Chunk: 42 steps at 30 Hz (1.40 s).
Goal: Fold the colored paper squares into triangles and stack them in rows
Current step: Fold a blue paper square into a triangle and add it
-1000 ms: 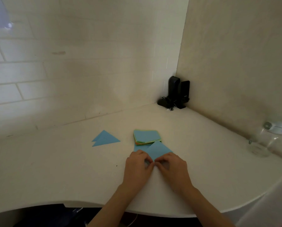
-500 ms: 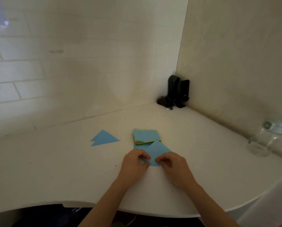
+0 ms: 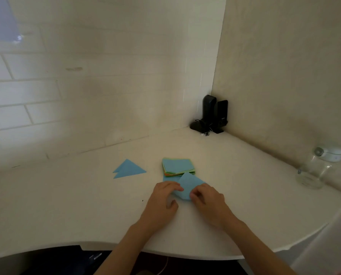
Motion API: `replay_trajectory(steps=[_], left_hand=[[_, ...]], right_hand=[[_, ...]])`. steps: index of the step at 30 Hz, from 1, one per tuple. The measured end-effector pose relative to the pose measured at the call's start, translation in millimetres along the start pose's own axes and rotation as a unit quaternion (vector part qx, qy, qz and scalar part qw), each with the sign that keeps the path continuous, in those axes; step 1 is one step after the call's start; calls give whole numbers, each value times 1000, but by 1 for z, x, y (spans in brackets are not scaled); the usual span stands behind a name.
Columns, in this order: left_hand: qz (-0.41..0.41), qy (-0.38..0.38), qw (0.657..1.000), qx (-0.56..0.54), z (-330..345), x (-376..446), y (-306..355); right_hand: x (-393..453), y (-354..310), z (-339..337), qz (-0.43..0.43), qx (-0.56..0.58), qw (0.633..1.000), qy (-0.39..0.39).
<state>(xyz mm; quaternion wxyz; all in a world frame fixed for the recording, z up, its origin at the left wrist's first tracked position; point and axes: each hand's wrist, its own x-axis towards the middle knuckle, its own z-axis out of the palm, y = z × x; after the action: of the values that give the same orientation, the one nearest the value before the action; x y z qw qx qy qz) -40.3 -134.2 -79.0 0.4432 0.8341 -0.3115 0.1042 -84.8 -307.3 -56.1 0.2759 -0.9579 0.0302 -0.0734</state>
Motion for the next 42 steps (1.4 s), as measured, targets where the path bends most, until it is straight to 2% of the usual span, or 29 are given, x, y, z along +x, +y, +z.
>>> replay_trajectory(steps=[6, 10, 15, 19, 25, 33, 37, 42], left_hand=[[33, -9, 998, 44, 6, 3, -7], [48, 2, 998, 44, 8, 5, -7], [32, 5, 999, 10, 7, 7, -8], [-30, 23, 999, -10, 8, 7, -7], [-74, 51, 996, 11, 12, 10, -7], [-68, 72, 994, 41, 15, 12, -5], [-89, 65, 993, 31, 15, 13, -4], [-118, 50, 991, -28, 11, 18, -7]], right_hand=[[-2, 9, -8, -36, 39, 998, -26], [-6, 16, -3, -82, 85, 992, 35], [-7, 25, 3, -118, 42, 990, 60], [-5, 23, 5, -98, 23, 993, 63], [3, 20, 18, -60, 22, 990, 125], [5, 19, 22, -51, -3, 986, 157], [7, 20, 21, -28, 12, 991, 133], [11, 20, 11, 14, 110, 991, 80]])
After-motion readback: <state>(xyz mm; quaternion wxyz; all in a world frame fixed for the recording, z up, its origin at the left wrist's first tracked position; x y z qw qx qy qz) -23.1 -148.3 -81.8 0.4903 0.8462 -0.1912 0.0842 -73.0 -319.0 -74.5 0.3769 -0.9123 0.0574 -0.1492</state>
